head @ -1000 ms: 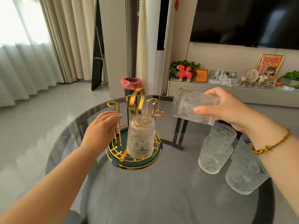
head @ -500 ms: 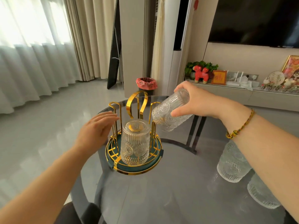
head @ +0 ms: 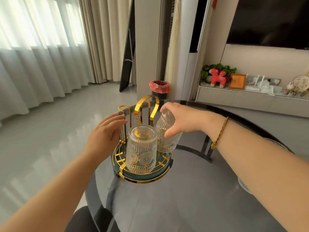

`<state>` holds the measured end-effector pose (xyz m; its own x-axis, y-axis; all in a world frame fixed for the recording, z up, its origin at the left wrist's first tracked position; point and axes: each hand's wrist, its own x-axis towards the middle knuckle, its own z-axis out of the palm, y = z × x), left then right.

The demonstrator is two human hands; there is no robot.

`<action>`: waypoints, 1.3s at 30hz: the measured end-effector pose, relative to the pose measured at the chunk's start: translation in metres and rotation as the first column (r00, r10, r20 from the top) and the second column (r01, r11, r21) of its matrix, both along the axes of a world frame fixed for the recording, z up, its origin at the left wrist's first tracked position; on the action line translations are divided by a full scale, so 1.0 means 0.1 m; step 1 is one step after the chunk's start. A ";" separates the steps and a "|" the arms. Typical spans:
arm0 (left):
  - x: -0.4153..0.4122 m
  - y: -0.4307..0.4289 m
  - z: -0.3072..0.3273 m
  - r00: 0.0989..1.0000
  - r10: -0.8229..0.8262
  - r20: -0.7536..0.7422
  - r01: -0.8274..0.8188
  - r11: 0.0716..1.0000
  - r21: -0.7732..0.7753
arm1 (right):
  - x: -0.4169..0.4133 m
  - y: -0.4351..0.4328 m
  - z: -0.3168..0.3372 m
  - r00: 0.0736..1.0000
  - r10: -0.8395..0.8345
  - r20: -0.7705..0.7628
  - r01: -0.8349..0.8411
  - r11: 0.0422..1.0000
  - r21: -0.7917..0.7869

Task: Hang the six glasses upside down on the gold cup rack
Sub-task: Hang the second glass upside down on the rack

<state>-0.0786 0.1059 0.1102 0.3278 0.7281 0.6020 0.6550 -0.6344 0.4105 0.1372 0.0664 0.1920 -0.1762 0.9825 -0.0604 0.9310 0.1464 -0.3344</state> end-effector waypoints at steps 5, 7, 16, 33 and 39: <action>0.01 0.00 0.02 1.000 0.012 0.005 -0.012 1.000 -0.010 | -0.05 0.05 -0.12 0.999 0.013 0.038 -0.013 1.000 -0.018; 0.02 0.00 0.03 1.000 0.020 0.004 -0.020 1.000 -0.015 | -0.05 0.06 -0.14 1.000 0.012 0.028 -0.011 1.000 -0.024; 0.09 0.08 0.06 0.999 0.047 0.013 -0.046 0.997 -0.060 | -0.03 0.08 -0.20 1.000 -0.005 -0.021 0.004 1.000 -0.016; -0.05 -0.34 -0.01 0.974 0.135 0.180 -0.112 0.985 -0.133 | 0.12 -0.52 -0.44 0.954 -0.143 -0.264 0.215 0.938 0.270; 0.05 -0.94 -0.16 0.970 0.041 0.241 -0.045 0.999 0.012 | 0.24 -1.07 -0.85 0.829 -0.219 -0.514 0.463 0.784 0.413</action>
